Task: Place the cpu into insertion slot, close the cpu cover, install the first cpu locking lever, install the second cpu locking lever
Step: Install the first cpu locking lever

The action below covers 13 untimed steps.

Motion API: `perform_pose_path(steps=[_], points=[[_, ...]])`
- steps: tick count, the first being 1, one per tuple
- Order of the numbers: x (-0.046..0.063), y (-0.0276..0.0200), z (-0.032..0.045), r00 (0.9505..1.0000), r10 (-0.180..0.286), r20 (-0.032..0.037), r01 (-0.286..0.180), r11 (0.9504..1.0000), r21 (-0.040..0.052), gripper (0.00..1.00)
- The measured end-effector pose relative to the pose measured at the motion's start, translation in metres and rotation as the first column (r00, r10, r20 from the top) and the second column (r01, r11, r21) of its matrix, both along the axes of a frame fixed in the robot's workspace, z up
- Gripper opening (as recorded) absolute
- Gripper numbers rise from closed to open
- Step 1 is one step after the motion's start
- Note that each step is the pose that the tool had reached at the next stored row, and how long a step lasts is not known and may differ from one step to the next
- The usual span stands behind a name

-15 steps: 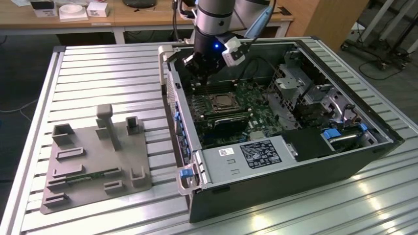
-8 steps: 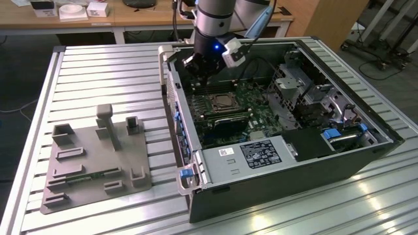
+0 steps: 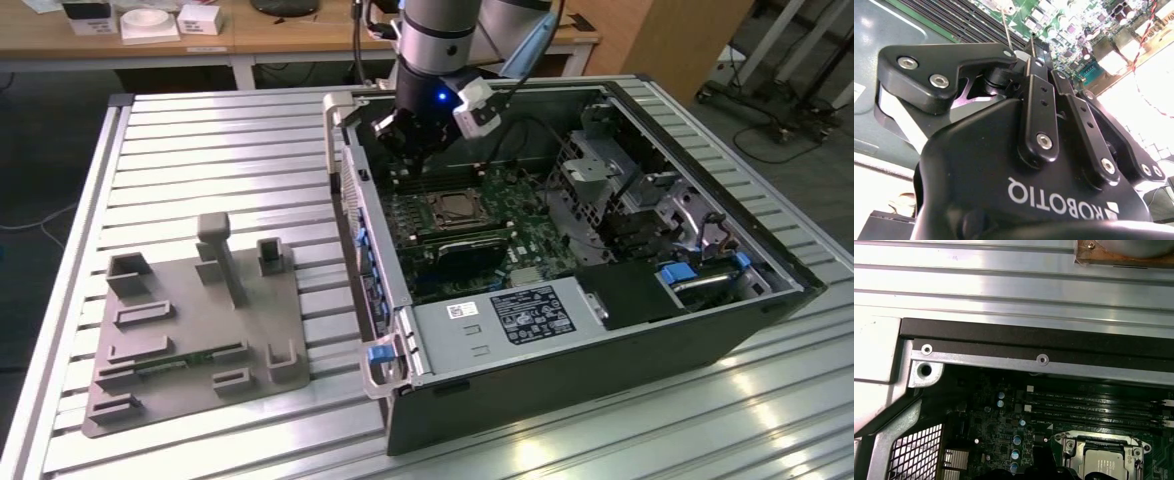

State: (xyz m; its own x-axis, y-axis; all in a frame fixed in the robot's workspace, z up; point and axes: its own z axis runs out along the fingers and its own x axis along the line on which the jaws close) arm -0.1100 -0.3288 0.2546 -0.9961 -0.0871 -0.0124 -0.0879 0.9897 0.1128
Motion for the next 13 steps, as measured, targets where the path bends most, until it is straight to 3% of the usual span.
perform_pose_path(steps=[13], points=[[-0.0087, 0.0004, -0.0001, 1.0000, 0.000, 0.0000, 0.000, 1.0000, -0.0003, 0.10]])
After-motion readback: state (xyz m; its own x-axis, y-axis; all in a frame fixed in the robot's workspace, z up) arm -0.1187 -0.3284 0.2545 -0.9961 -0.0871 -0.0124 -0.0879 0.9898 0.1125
